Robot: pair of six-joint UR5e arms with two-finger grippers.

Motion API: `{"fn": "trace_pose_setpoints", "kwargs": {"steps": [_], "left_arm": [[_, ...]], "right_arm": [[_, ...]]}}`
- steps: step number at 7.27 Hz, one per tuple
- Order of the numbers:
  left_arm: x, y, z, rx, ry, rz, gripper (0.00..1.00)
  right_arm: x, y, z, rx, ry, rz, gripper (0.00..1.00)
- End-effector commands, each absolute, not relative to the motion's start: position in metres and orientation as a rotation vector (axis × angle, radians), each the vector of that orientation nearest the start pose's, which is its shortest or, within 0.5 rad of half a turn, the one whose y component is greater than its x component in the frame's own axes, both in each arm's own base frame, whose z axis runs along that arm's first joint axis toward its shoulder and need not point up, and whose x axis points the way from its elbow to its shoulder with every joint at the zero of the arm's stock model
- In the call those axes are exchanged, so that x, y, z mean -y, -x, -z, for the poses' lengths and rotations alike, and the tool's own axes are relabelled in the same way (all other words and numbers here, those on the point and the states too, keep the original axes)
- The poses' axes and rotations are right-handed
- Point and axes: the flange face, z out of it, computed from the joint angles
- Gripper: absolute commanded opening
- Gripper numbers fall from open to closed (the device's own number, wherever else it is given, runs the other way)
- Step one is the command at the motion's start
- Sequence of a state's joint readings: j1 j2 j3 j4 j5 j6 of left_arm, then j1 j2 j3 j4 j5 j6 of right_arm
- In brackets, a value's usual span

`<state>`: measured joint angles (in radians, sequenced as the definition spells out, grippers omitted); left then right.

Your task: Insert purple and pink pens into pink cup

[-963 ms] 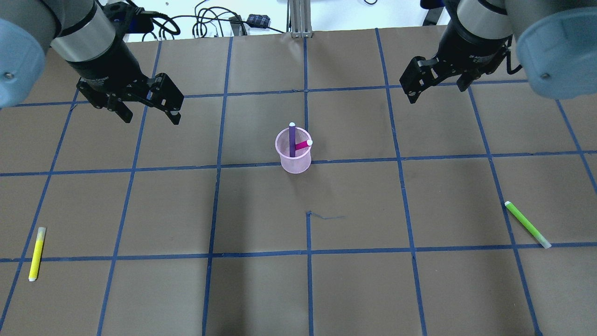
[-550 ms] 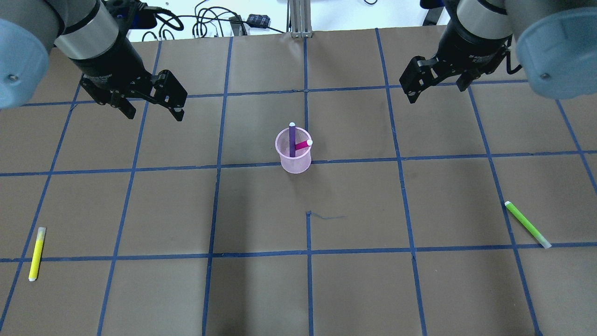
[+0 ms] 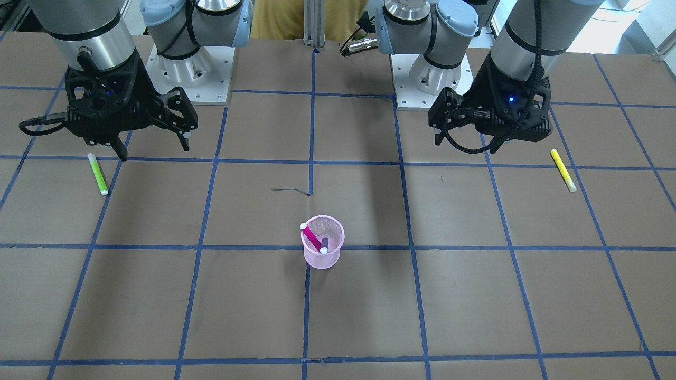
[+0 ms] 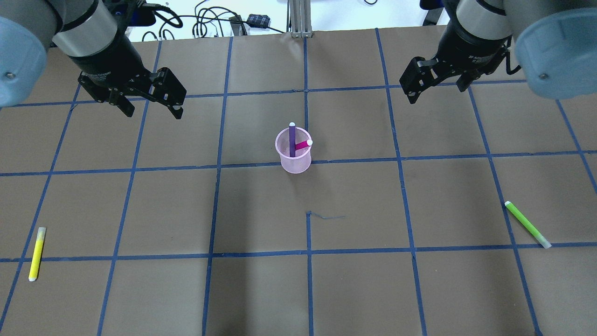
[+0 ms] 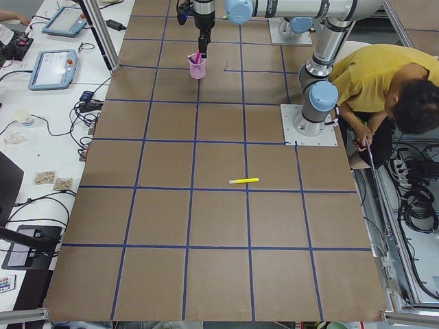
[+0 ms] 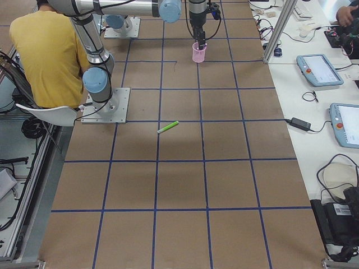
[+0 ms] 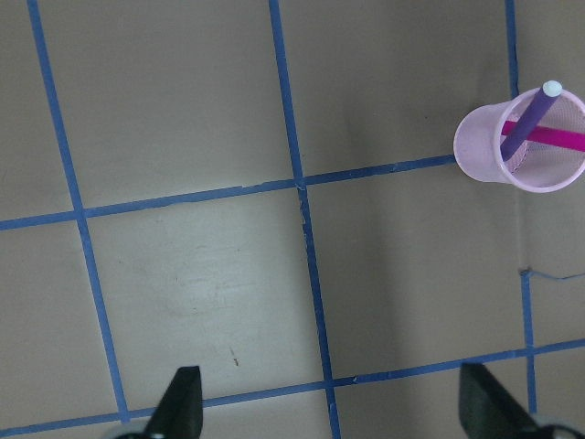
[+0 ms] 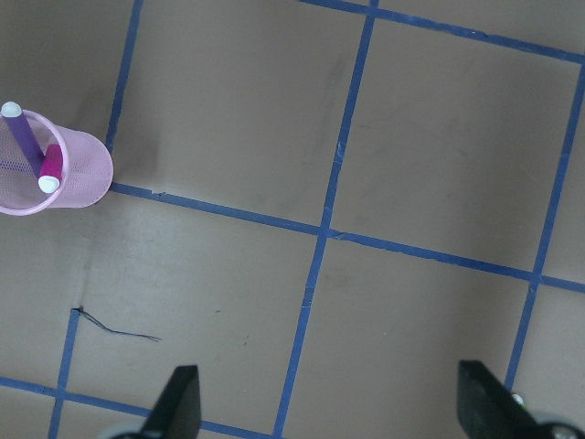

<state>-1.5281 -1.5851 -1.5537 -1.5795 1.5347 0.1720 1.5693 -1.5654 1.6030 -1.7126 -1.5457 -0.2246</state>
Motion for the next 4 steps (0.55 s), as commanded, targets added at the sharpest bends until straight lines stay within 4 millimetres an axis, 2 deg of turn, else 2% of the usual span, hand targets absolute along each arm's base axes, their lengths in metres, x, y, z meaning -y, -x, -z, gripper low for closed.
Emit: {"fn": "trace_pose_setpoints", "kwargs": {"steps": [1, 2, 3, 4], "left_arm": [[0.4997, 0.1165, -0.4935, -3.165, -0.209, 0.008, 1.0], [0.5001, 0.1164, -0.4866, -3.165, -0.211, -0.017, 1.0], [0.502, 0.1169, -0.4903, -3.163, -0.214, -0.005, 1.0], [0.5046, 0.1175, -0.4856, -3.163, -0.216, -0.022, 1.0]], "right_arm": [[0.5036, -0.135, -0.4844, -3.105, 0.349, 0.166, 1.0], [0.5036, -0.135, -0.4844, -3.105, 0.349, 0.166, 1.0], [0.5036, -0.135, -0.4844, -3.105, 0.349, 0.166, 1.0], [0.5036, -0.135, -0.4844, -3.105, 0.349, 0.166, 1.0]]}}
